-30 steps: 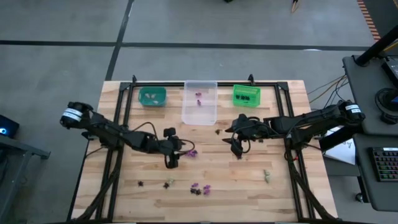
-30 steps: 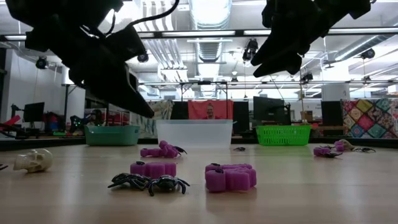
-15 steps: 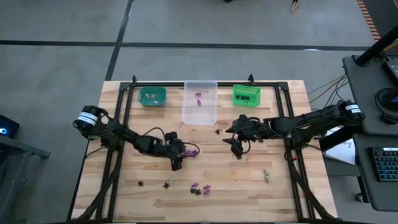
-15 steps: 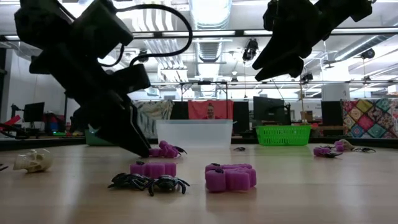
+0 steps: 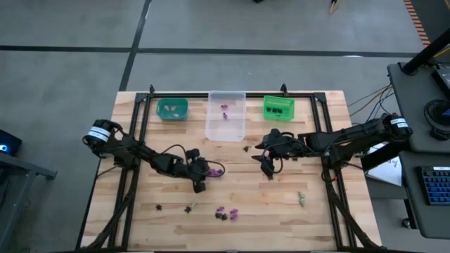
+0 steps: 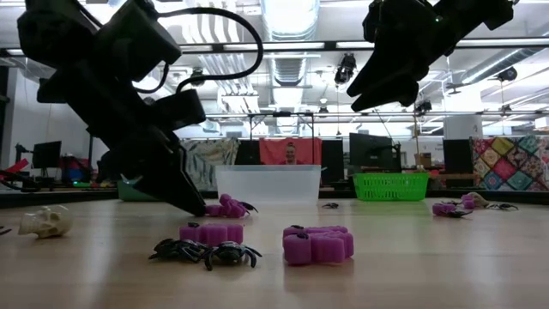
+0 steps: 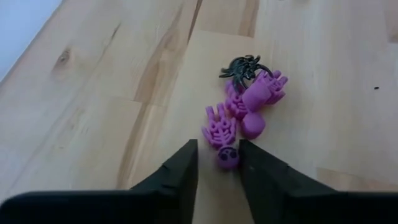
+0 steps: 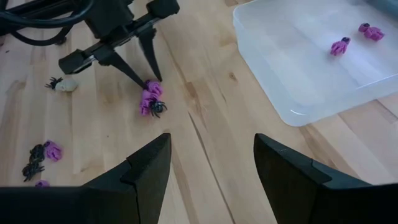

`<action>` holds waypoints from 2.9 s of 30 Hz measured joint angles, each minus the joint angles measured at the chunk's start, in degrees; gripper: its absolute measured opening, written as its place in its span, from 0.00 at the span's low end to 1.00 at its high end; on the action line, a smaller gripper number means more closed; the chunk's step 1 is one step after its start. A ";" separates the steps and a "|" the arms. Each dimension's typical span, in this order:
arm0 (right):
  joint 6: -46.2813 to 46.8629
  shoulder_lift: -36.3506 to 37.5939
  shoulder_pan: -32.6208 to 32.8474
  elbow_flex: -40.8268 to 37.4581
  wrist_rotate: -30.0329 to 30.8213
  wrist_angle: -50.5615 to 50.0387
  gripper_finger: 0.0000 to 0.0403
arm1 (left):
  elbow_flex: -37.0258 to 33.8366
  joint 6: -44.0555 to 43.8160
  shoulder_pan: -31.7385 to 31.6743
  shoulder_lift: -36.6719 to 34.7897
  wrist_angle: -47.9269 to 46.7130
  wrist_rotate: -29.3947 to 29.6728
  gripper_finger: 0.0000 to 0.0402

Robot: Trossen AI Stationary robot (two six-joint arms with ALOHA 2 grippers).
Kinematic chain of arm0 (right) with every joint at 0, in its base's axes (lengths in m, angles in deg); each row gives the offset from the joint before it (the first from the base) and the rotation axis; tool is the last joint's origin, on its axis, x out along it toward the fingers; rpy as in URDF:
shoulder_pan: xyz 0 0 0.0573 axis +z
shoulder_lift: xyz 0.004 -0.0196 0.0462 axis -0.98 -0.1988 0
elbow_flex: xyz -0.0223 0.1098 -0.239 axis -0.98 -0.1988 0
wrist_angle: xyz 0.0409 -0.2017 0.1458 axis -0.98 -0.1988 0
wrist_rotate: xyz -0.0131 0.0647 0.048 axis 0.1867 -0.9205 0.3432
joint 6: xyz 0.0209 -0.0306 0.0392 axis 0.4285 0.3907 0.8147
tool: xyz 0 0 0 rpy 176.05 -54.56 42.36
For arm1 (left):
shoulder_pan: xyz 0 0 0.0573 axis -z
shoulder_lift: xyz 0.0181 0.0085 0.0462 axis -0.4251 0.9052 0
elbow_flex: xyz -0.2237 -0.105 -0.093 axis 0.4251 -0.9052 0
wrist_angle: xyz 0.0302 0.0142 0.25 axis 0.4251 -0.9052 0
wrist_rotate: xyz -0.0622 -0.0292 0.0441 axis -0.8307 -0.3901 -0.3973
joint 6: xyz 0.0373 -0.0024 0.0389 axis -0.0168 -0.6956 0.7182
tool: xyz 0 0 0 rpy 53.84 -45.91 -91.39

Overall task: Sort Halloween decoration
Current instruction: Put the violet skeleton toy into the transparent bin, then put the black spider toy into the green bin

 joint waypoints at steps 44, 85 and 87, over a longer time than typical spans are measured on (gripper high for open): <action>-3.02 -2.47 -0.02 0.15 1.22 0.89 0.54 | 17.49 33.80 -18.41 -16.88 -18.15 -0.34 0.01; -4.55 -2.47 -0.13 0.09 1.30 1.25 0.54 | 45.25 31.57 -42.34 10.51 -41.66 -9.11 0.29; -3.72 -2.47 -0.13 0.09 1.33 1.26 0.54 | 44.47 30.37 -41.16 8.51 -42.33 -9.38 0.28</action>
